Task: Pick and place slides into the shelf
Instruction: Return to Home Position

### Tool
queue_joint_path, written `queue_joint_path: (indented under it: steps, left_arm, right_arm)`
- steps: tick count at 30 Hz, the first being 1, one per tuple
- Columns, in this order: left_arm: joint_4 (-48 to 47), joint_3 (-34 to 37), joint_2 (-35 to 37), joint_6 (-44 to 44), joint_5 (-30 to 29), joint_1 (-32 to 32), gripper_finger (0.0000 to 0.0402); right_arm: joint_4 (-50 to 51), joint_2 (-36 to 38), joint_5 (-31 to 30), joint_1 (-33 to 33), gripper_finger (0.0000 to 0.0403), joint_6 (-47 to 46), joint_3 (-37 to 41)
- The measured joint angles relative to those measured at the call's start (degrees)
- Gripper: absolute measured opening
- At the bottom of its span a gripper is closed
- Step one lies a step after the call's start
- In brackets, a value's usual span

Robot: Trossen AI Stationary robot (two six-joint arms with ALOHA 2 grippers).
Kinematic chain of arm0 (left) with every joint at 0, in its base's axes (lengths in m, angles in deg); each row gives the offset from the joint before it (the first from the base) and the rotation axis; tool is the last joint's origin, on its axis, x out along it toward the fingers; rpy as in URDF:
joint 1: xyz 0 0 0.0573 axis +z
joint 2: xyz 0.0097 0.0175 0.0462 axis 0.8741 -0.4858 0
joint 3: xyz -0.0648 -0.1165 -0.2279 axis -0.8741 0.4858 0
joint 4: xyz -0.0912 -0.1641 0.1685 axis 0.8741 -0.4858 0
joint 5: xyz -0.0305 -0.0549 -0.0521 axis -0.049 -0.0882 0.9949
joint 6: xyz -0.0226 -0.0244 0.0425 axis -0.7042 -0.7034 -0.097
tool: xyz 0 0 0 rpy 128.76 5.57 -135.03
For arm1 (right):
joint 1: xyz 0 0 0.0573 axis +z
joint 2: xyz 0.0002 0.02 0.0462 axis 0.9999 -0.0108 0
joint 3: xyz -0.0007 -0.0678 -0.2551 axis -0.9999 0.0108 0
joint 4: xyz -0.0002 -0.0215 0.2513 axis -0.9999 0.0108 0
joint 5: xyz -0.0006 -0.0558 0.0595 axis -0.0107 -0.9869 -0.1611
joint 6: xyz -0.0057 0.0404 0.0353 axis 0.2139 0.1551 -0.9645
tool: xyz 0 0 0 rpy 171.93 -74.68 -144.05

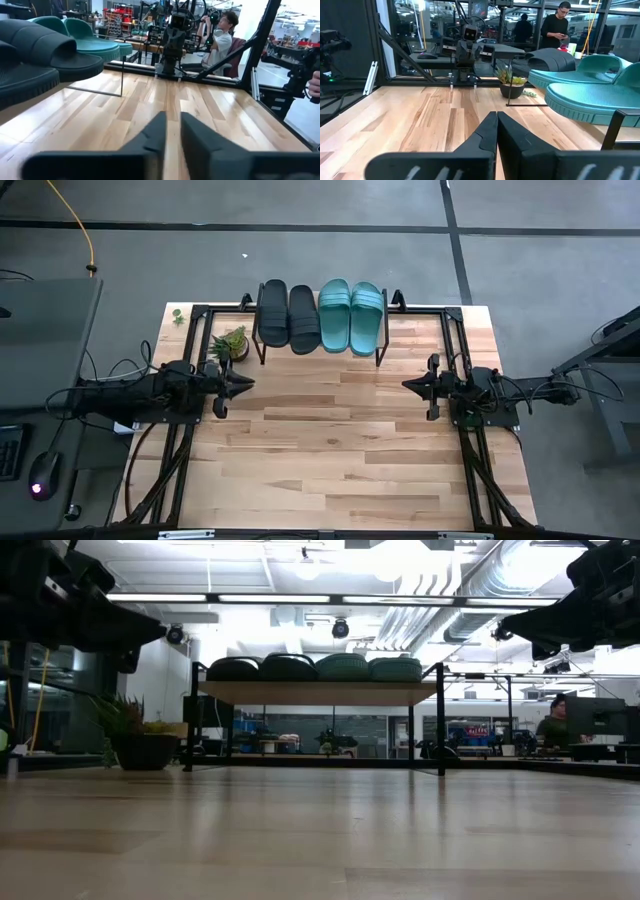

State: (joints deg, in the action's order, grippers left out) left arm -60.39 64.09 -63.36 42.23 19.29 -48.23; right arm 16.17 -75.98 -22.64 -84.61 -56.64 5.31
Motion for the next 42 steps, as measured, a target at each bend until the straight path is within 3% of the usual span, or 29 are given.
queue_joint_path:
  steps: [3,8,14,25,42]
  left_arm:
    - [0.0,0.0,0.0,0.6,0.0,0.0,0.0009]
    - [0.0,0.0,0.0,0.7,0.0,0.0,0.0020]
    - [0.0,0.0,0.0,1.1,0.0,0.0,0.0002]
    - [-0.1,0.0,0.0,1.4,-1.5,0.0,0.0034]
    - [-0.2,0.0,0.0,1.3,-1.5,0.0,0.0037]
  right_arm:
    - [0.0,0.0,0.0,0.0,0.0000,0.0,0.0]
    - [0.0,0.0,0.0,0.0,0.0000,0.0,0.0]
    - [0.0,0.0,0.0,0.0,0.0000,0.0,0.0]
    - [0.0,0.0,0.0,0.0,0.0000,-0.4,0.0]
    - [0.0,0.0,0.0,0.0,0.0000,-0.4,0.0]
